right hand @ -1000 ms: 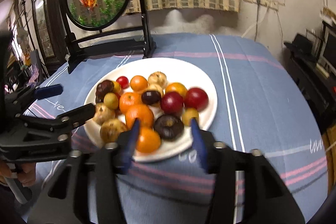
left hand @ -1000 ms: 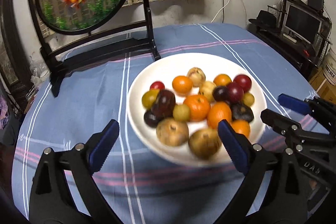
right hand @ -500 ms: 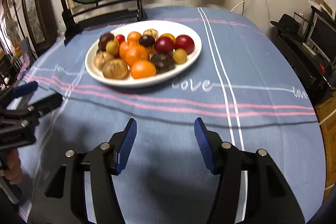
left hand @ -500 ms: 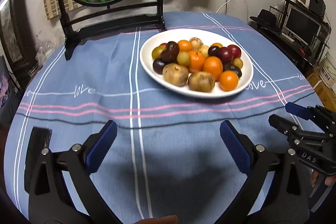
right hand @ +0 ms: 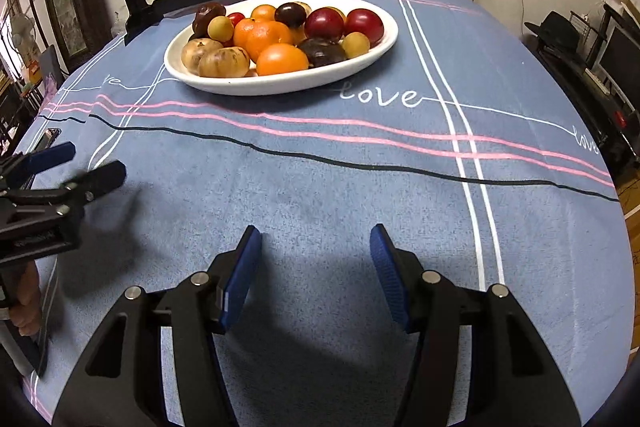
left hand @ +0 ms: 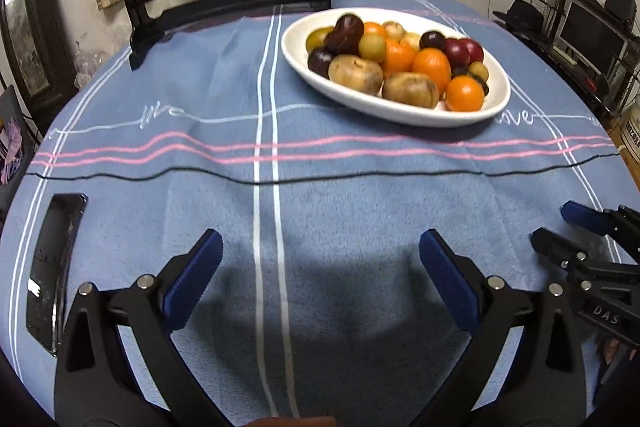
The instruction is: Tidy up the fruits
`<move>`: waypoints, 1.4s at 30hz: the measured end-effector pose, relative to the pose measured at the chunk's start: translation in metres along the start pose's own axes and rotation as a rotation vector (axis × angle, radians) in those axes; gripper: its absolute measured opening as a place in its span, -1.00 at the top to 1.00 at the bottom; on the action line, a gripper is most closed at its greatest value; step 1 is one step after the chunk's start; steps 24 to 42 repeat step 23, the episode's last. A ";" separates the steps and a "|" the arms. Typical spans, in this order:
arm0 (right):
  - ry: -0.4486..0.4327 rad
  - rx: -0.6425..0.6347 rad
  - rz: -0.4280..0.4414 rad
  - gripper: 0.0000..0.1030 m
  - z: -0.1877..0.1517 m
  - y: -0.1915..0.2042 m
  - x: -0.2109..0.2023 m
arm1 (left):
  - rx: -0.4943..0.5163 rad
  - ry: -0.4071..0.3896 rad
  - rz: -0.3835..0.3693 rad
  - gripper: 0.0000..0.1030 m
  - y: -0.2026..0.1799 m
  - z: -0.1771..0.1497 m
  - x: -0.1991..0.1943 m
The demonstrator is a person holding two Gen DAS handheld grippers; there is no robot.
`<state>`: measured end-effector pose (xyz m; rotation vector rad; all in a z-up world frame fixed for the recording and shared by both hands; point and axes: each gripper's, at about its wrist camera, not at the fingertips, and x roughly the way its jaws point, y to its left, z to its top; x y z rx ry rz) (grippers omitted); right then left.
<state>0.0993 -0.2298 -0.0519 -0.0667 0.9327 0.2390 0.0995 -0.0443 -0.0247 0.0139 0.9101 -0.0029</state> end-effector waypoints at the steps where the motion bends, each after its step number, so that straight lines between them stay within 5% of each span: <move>1: -0.001 0.002 0.001 -0.11 0.000 0.000 0.000 | 0.003 0.003 -0.005 -0.95 -0.001 -0.001 0.001; 42: -0.033 -0.027 -0.044 -0.14 -0.001 0.005 0.002 | 0.023 0.051 -0.036 -0.96 -0.009 -0.011 0.019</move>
